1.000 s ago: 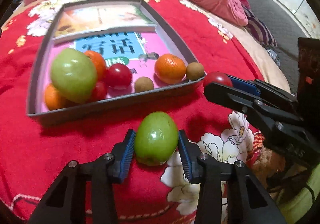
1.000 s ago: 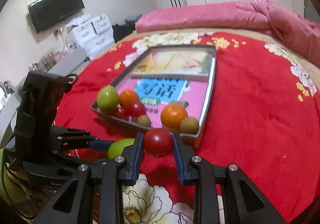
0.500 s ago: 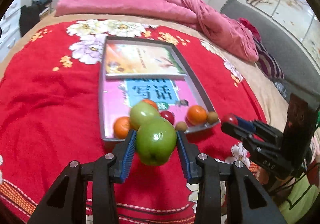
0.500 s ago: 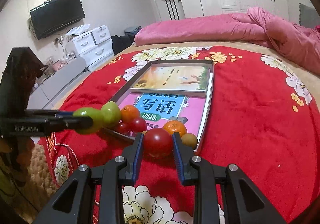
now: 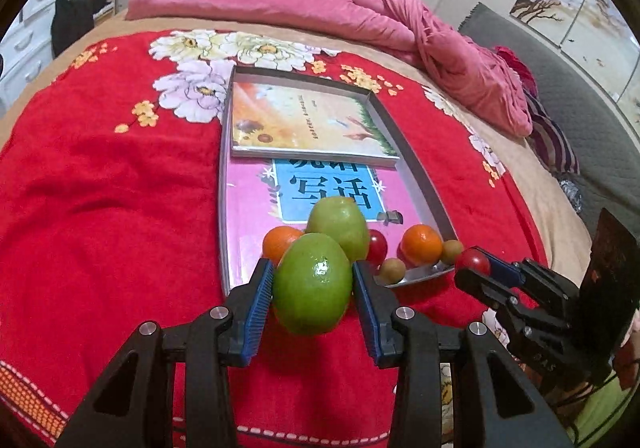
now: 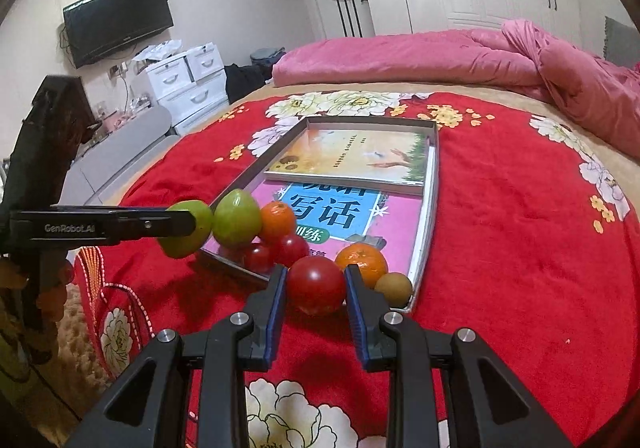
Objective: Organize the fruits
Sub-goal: 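Close the left gripper on the green apple while the right grasps the cherry tomato, then carry the apple and tomato over the tray with both grippers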
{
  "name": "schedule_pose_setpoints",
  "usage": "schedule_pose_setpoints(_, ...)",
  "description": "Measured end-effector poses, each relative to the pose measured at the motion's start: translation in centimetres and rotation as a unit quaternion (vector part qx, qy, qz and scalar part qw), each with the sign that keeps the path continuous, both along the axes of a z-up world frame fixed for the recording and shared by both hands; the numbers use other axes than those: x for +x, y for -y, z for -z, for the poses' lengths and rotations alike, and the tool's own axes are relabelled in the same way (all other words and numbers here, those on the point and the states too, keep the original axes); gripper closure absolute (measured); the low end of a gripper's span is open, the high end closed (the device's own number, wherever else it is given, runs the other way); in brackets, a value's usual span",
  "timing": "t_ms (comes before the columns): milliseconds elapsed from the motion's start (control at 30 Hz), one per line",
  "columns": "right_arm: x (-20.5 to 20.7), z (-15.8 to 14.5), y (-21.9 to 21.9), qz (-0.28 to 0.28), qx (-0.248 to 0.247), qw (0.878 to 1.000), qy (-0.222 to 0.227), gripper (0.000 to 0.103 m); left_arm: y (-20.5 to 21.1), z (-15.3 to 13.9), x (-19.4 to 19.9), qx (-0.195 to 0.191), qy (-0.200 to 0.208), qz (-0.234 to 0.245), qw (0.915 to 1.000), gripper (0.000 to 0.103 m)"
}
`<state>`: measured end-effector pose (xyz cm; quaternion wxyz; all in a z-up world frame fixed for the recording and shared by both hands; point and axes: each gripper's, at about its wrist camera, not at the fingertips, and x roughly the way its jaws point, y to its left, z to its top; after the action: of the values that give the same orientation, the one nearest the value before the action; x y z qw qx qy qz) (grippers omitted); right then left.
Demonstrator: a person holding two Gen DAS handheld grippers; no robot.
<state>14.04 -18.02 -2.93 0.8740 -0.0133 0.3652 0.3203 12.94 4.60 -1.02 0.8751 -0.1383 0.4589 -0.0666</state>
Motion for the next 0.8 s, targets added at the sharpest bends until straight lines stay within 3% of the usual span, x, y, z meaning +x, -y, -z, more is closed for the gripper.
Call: schedule_pose_setpoints(800,0.8,0.4,-2.5,-0.002,-0.038,0.999,0.032,0.074,1.2,0.8,2.1,0.005,0.003,0.008,1.0,0.062)
